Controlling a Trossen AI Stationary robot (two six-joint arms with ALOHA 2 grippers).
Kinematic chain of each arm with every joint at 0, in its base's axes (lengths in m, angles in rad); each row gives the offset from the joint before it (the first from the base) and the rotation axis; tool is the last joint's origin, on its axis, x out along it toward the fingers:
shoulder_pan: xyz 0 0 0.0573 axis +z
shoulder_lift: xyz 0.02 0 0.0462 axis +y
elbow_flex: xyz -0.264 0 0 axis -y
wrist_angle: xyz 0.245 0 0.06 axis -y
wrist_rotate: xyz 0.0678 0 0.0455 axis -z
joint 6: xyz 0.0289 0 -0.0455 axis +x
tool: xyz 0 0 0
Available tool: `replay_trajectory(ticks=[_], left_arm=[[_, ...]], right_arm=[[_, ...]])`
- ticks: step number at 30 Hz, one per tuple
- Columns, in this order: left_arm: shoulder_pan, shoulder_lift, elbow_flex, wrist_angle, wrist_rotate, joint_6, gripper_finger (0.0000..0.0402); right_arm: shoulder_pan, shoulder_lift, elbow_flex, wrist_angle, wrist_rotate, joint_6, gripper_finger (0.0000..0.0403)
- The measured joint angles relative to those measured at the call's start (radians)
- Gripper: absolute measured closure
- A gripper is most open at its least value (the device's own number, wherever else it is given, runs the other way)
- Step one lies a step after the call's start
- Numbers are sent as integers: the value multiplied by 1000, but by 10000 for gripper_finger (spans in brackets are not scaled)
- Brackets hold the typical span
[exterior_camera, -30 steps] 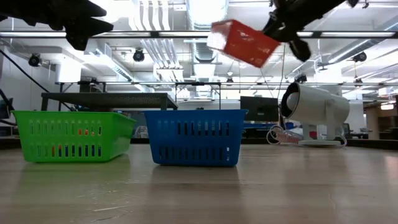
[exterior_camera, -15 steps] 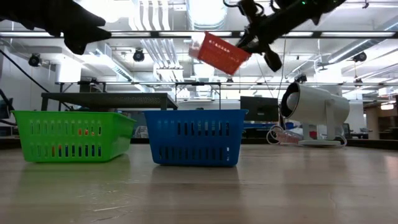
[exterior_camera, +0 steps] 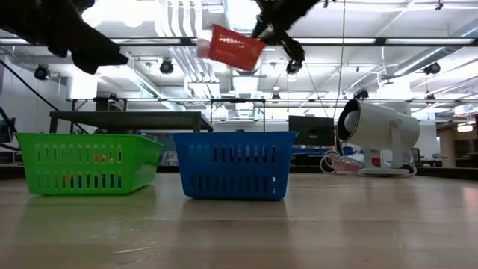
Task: Pick & Place Office Desk Supplies
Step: Put the orange bin filled with rubber bands on the shelf
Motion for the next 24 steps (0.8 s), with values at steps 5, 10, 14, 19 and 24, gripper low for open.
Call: replay_trajectory(ticks=[5,10,14,19,24], left_arm=[[-1,-1,14,-114,4,-10,201],[0,-1,22,-154,4,-49,201],[0,-1,25,-130,3,-49,201],[0,-1,42,-120,-4,-47,201],[0,-1,42,-124,-8,-47,201]], right_arm=[[7,90,131,0,-13,-76,390],[3,156,203,-5,-28,-80,390],[-2,204,244,-26,-34,-73,390],[-28,263,300,-23,-33,-7,390],[-55,334,403,-25,-33,78,390]])
